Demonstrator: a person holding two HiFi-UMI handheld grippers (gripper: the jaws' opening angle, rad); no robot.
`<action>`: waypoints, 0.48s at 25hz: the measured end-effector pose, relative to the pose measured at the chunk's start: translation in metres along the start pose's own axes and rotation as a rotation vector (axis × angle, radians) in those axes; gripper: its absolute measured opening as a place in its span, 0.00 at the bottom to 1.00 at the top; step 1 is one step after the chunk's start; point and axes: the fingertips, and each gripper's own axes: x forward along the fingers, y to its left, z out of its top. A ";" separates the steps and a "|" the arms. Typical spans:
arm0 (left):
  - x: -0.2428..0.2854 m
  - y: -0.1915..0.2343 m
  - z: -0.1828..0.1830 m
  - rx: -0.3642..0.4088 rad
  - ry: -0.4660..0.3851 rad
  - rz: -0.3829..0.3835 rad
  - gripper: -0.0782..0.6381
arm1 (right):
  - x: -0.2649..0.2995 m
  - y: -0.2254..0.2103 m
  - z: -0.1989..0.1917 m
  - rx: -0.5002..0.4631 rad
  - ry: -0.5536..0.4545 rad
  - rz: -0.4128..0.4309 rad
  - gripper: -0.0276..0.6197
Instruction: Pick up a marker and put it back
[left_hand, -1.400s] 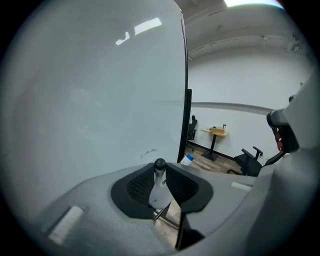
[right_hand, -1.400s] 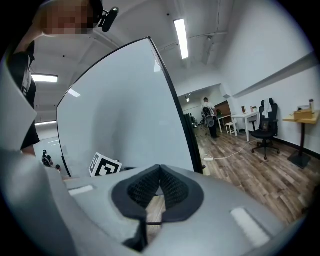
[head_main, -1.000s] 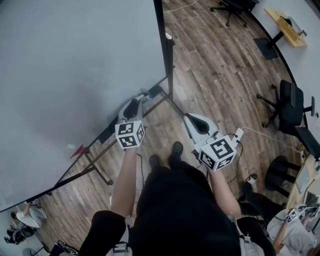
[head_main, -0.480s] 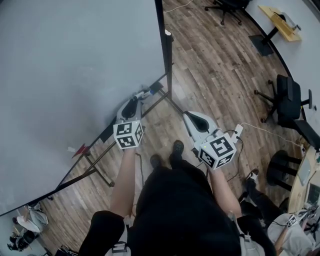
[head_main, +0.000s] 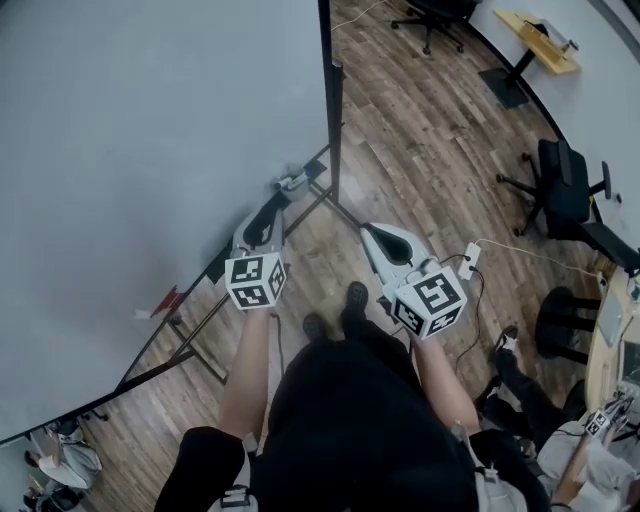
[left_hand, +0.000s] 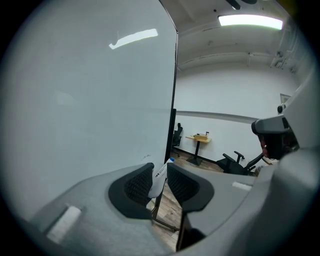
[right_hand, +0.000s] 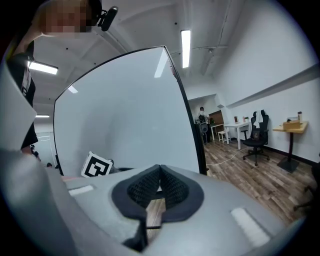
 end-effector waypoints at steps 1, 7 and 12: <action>-0.006 -0.001 0.001 0.002 -0.007 -0.010 0.24 | -0.002 0.004 0.000 -0.004 -0.003 -0.008 0.05; -0.049 -0.009 0.020 0.035 -0.075 -0.069 0.22 | -0.012 0.031 0.003 -0.032 -0.026 -0.050 0.05; -0.082 -0.021 0.038 0.052 -0.124 -0.129 0.21 | -0.019 0.054 0.010 -0.054 -0.055 -0.076 0.05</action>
